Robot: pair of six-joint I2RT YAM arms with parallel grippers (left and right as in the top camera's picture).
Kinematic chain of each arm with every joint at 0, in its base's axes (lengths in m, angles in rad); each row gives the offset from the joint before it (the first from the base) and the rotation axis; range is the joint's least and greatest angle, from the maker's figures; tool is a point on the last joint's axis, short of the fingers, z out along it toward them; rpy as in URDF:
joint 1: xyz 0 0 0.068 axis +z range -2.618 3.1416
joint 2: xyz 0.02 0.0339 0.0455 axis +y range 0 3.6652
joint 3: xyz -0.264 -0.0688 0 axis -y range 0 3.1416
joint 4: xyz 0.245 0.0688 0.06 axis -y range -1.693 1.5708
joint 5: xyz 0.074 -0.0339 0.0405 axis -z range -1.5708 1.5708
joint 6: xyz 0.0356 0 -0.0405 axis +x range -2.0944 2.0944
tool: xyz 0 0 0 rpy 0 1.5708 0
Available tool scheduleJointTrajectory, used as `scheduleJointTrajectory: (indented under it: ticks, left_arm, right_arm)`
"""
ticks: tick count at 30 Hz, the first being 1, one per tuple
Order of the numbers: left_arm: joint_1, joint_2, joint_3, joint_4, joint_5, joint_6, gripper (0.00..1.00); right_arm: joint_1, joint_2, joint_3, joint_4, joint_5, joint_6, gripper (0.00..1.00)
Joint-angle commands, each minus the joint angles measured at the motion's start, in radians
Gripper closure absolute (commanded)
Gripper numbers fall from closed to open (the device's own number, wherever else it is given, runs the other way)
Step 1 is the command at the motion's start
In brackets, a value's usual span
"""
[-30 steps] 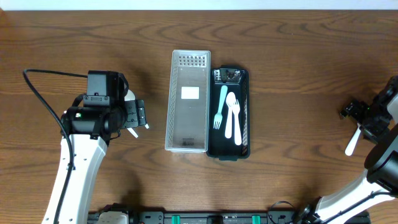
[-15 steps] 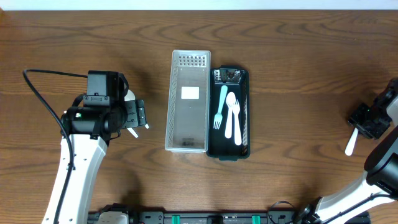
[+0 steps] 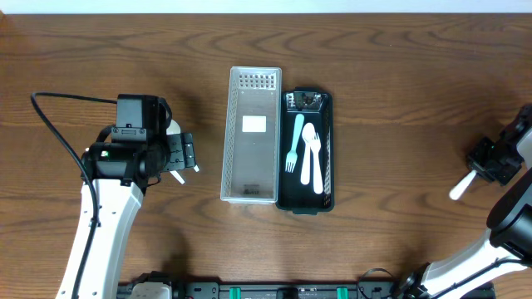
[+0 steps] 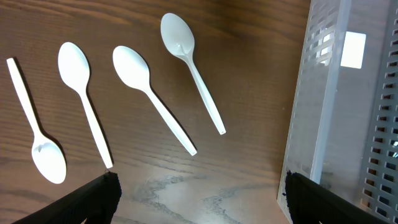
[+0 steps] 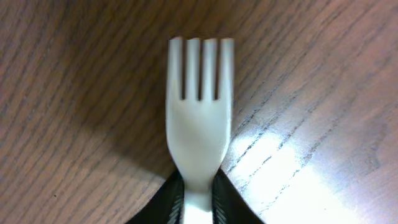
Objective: Pack container
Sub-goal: 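Move the right gripper to the last white fork and grasp it, then carry the last white fork into the black basket and release it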
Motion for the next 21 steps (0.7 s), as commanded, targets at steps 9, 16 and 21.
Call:
scheduleJointTrajectory:
  ticks: [9, 16, 21]
  left_arm:
    - [-0.002, -0.008, 0.014, -0.003, -0.001, 0.006, 0.13]
    - [-0.002, -0.008, 0.014, -0.003, -0.001, 0.006, 0.13]
    - [-0.002, -0.008, 0.014, -0.003, -0.001, 0.006, 0.12]
  right_arm:
    - [0.066, 0.01, 0.015, -0.067, -0.174, 0.02, 0.99]
    - [0.299, -0.197, 0.108, -0.098, -0.174, 0.026, 0.99]
    - [0.565, -0.346, 0.201, -0.109, -0.173, 0.032, 0.99]
